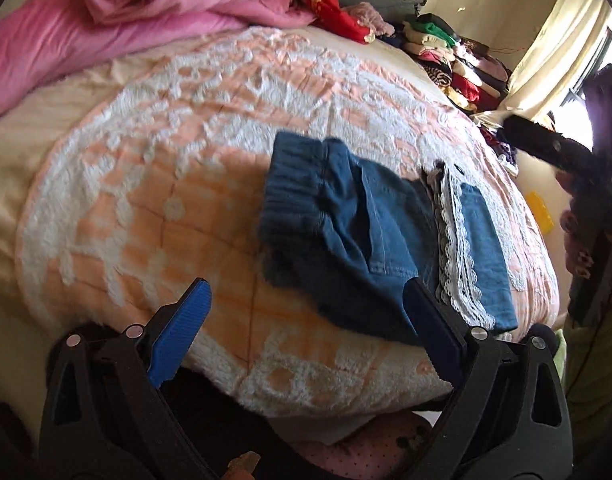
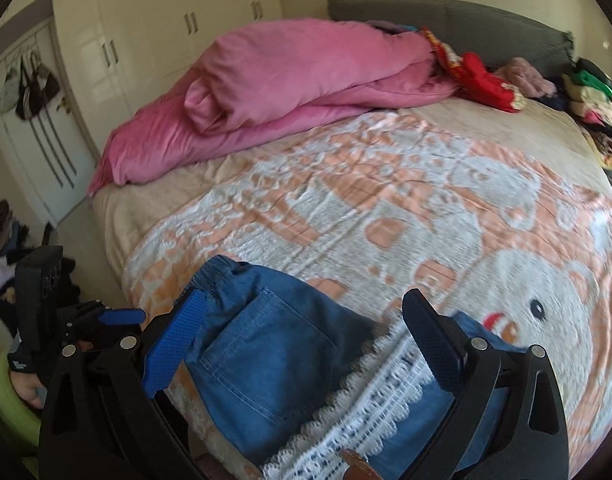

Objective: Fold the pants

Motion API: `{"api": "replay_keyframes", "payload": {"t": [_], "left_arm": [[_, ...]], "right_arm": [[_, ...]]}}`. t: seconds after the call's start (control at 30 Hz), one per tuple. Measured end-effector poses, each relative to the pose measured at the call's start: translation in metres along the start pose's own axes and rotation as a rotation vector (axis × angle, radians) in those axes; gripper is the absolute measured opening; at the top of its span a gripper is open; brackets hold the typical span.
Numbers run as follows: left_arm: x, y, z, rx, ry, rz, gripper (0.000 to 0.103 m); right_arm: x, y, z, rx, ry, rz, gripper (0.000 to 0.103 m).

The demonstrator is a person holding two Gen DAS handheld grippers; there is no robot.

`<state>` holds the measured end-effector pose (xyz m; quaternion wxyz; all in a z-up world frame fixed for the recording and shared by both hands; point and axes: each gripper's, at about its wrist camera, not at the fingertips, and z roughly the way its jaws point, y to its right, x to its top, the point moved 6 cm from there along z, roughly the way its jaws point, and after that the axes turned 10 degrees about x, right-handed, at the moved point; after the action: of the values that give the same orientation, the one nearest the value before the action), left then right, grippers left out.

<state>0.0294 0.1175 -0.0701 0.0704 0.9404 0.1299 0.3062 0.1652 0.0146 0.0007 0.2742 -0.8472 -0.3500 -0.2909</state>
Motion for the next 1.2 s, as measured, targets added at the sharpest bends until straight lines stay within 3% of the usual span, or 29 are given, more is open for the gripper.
{"api": "replay_keyframes", "payload": {"t": [0.27, 0.5, 0.83, 0.93, 0.97, 1.0, 1.03, 1.13, 1.2], "left_arm": [[-0.007, 0.009, 0.011, -0.096, -0.028, -0.066, 0.089], [-0.018, 0.024, 0.034, -0.171, -0.108, -0.11, 0.066], [-0.018, 0.023, 0.058, -0.224, -0.12, -0.178, 0.051], [-0.018, 0.023, 0.059, -0.229, -0.116, -0.181, 0.051], [-0.018, 0.023, 0.059, -0.229, -0.116, -0.182, 0.051], [-0.018, 0.023, 0.058, -0.229, -0.114, -0.181, 0.05], [-0.018, 0.024, 0.058, -0.228, -0.11, -0.179, 0.049], [-0.016, 0.031, 0.052, -0.243, -0.084, -0.151, 0.047], [-0.014, 0.039, 0.045, -0.247, -0.063, -0.118, 0.047]], "right_arm": [[0.01, -0.016, 0.052, 0.03, -0.099, -0.072, 0.098], [0.006, -0.02, 0.094, 0.078, -0.189, -0.065, 0.098], [-0.006, -0.029, 0.151, 0.124, -0.304, -0.059, 0.098], [-0.011, -0.035, 0.165, 0.202, -0.32, -0.024, 0.098], [-0.012, -0.035, 0.167, 0.211, -0.321, -0.016, 0.094], [-0.013, -0.036, 0.17, 0.22, -0.322, -0.014, 0.083], [-0.014, -0.036, 0.17, 0.233, -0.322, -0.017, 0.054], [-0.017, -0.037, 0.166, 0.283, -0.313, 0.001, 0.043], [-0.014, -0.033, 0.153, 0.302, -0.279, 0.021, 0.042]]}}
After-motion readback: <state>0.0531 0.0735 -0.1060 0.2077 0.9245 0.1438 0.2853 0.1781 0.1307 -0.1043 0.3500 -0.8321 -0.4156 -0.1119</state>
